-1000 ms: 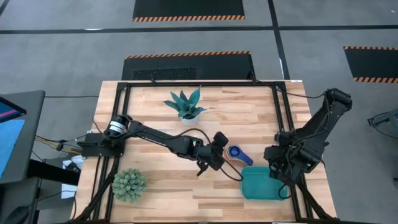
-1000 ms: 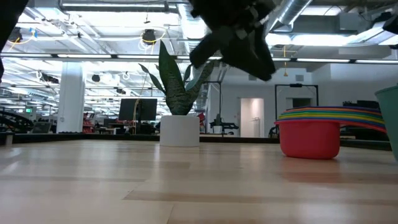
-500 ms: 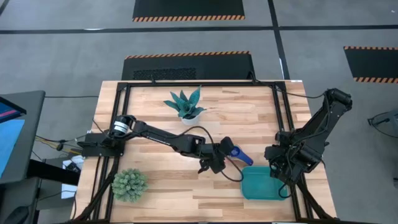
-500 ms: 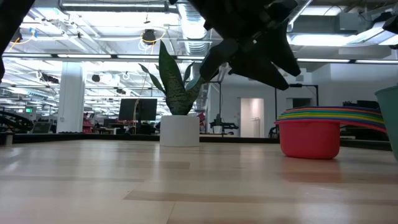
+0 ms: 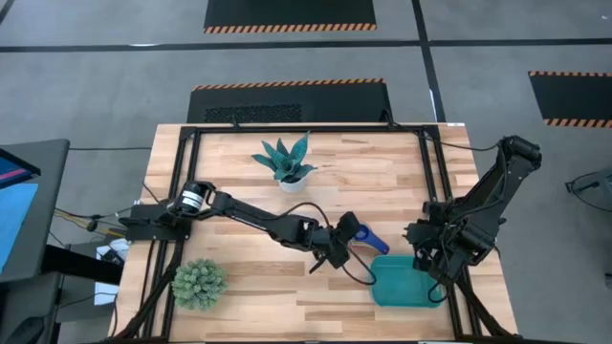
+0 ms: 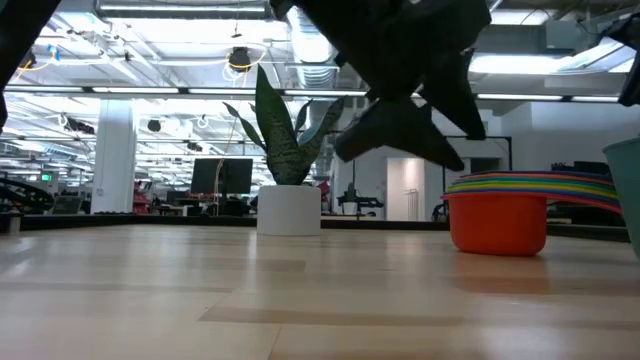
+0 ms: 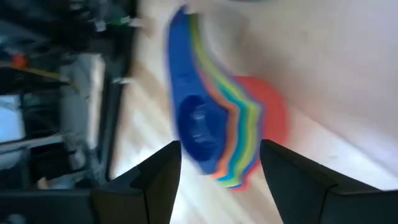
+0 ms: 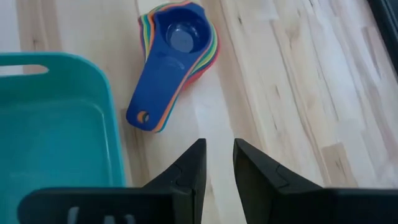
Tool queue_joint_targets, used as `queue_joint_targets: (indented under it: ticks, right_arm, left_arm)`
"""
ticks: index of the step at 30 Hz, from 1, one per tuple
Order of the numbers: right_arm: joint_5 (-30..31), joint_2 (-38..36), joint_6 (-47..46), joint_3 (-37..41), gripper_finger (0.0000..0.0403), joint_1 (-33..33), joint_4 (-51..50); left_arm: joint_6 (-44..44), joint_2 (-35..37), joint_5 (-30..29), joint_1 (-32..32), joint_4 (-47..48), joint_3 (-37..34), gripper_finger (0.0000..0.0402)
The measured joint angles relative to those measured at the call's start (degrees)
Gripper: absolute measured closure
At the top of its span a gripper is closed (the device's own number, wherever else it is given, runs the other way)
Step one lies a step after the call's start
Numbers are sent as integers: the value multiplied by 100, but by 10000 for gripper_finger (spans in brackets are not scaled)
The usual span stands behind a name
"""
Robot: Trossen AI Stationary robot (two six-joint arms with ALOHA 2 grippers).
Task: Nest measuring cups in basket
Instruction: Put the stacked measuring cups into the green bin
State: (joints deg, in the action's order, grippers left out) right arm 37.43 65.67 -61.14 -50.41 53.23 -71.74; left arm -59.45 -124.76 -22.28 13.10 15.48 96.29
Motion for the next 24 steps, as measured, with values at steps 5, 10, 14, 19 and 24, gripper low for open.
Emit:
queue_joint_targets:
  ticks: [5,10,14,19,24]
  right_arm:
    - [0,0,-9,0,301,-2,1]
    - [-2,-2,-2,0,301,-2,6]
    - [-6,-2,5,0,301,-2,21]
    - [4,0,20,0,301,-55,22]
    - [49,-2,35,0,301,-180,38]
  left_arm:
    - [13,-113,68,-28,226,-10,189]
    - [23,-100,231,-52,38,-4,189]
    - [14,-100,249,-63,-121,0,189]
    - [12,-86,-495,3,-168,-2,189]
    - [66,-31,-1063,19,23,-2,189]
